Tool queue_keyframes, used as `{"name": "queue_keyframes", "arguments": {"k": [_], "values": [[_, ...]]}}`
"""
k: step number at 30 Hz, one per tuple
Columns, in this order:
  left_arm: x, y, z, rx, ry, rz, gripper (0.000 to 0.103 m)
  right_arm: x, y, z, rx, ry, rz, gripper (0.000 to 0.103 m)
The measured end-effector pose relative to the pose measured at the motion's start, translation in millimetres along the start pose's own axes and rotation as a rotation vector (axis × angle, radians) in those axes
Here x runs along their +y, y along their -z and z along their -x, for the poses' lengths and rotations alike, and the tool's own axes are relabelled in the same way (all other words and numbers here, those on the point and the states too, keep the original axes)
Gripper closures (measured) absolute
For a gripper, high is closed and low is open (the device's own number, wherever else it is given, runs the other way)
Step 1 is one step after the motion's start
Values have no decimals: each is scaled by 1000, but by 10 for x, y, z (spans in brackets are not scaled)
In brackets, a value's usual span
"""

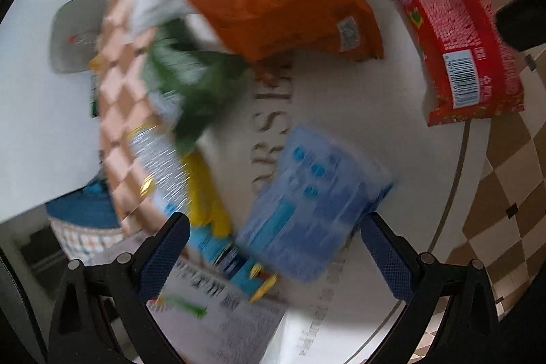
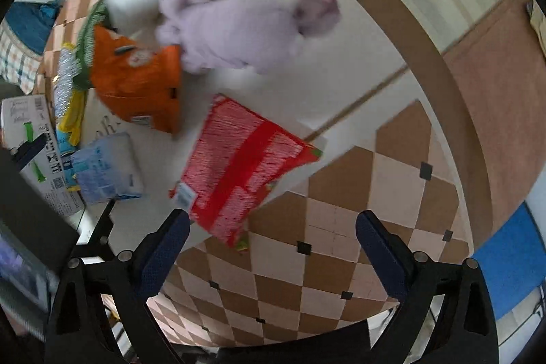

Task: Organize soft objects
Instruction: 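Grasp the blue milk pack with left tool while right tool grasps red snack bag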

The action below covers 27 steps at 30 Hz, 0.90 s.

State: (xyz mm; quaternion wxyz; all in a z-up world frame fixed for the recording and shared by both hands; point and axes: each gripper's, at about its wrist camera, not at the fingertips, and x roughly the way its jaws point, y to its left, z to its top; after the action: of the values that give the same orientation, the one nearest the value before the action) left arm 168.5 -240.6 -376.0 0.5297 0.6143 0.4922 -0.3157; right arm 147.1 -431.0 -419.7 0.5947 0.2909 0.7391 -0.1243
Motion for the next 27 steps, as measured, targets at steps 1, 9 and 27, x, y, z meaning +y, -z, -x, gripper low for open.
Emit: {"name": "queue_keyframes", "arguments": {"k": [1, 9, 27], "values": [[4, -30, -61, 11, 17, 1, 0, -30, 21, -22, 3, -10, -11, 3], [741, 298, -488, 176, 592, 767, 27, 152, 105, -180, 0, -85, -37, 3], [576, 127, -739, 174, 552, 628, 27, 766, 433, -222, -6, 106, 175, 45]]}}
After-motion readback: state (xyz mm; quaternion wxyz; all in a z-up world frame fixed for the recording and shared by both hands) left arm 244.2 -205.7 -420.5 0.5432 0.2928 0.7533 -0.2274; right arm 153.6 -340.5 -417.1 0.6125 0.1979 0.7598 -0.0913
